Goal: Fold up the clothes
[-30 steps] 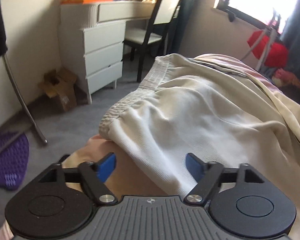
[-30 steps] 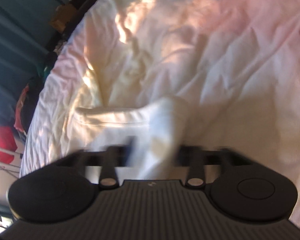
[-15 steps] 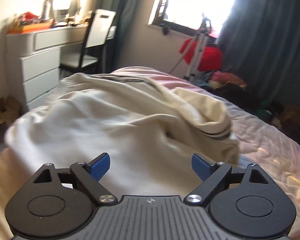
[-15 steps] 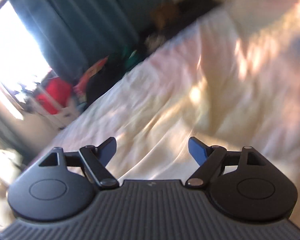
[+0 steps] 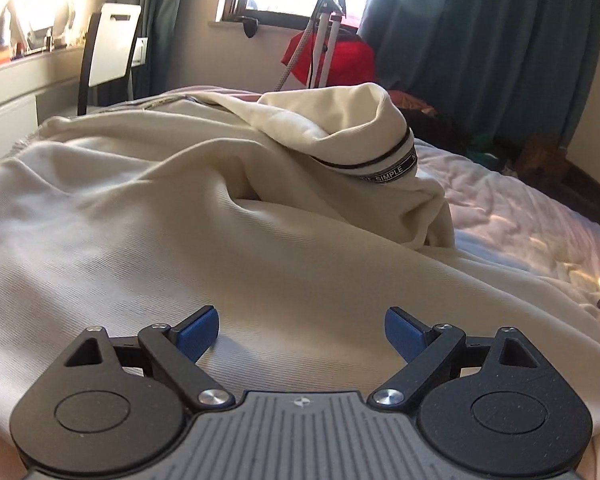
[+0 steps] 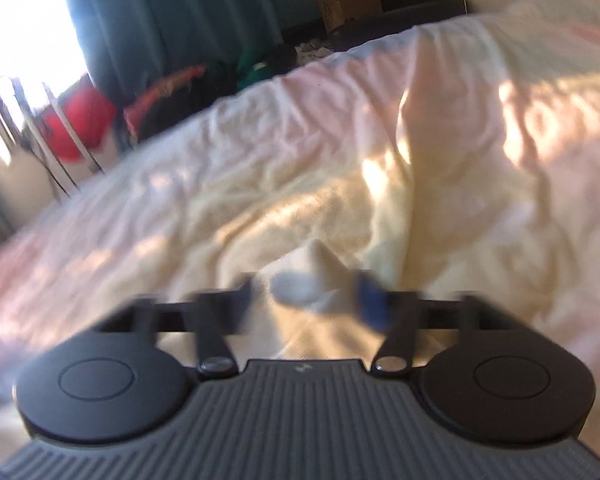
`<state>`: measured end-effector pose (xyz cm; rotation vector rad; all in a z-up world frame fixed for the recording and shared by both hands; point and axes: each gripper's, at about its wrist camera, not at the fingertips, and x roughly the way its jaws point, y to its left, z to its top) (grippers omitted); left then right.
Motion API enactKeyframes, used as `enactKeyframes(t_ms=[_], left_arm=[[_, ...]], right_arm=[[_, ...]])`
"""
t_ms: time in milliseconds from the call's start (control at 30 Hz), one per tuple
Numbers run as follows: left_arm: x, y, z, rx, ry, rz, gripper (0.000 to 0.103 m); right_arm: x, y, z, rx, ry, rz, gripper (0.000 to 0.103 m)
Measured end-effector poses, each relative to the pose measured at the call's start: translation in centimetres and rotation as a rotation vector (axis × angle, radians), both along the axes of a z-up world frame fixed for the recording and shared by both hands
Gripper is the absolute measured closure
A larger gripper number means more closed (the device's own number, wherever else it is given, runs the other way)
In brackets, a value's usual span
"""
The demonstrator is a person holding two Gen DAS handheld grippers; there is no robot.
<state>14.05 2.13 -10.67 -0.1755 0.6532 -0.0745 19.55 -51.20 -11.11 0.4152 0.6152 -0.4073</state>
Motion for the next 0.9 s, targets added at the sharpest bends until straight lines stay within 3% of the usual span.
enactKeyframes(t_ms=[100,200,267,333,433,467,533,600,700,767,900], left_arm=[[0.0,0.0,0.1,-0.001,-0.024,-0.008,0.011],[-0.3,-0.2,0.3,0.015,-0.04,-0.013,0.011],[-0.4,-0.2,0.4,0.026,-0.05,-0.012,0.011],[-0.6,-0.3,0.4,0.037,-0.061,-0.009,0.011],[-0.8,-0.4,0.7,0.047,-0.073,-0.008,0.011],[-0.9,-0.4,0.7,0.044,-0.074,-0.01,0.011],[-1.0,-0.4,0.9,0.039,-0.075,-0.011,0.011],[-1.1,-0.5,0.9,0.036,-0.076,-0.012,0.011],[-1.5,-0.6,1.0,0.034,-0.069,-0.016,0.011],[-1.7,-0.7,1.0,0.032,-0.065,-0.019,0.011],[-2.2,-0.7,1.1,0.02,-0.056,-0.023,0.011]], right_arm=[[-0.3,1.3,1.6,-0.137,-0.08,-0.048,0.092],[-0.7,-0.1,2.5,-0.096,-0.173,-0.16,0.092],[-0.4,-1.1,1.5,-0.103,-0.13,-0.221,0.092],[-0.8,-2.6,0.2,-0.028,-0.103,-0.247,0.092],[-2.3,-4.1,0.6,0.069,-0.131,-0.268,0.091],[-2.8,-4.6,0.7,0.101,-0.141,-0.275,0.088],[-4.4,-5.0,1.5,0.151,-0.188,-0.28,0.069],[-6.6,-4.3,2.5,0.187,-0.21,-0.319,0.036],[-10.0,-3.1,4.0,0.239,-0.239,-0.383,0.032],[-12.5,-2.0,4.4,0.327,-0.221,-0.407,0.032],[-15.7,-0.9,3.8,0.462,-0.104,-0.414,0.032]])
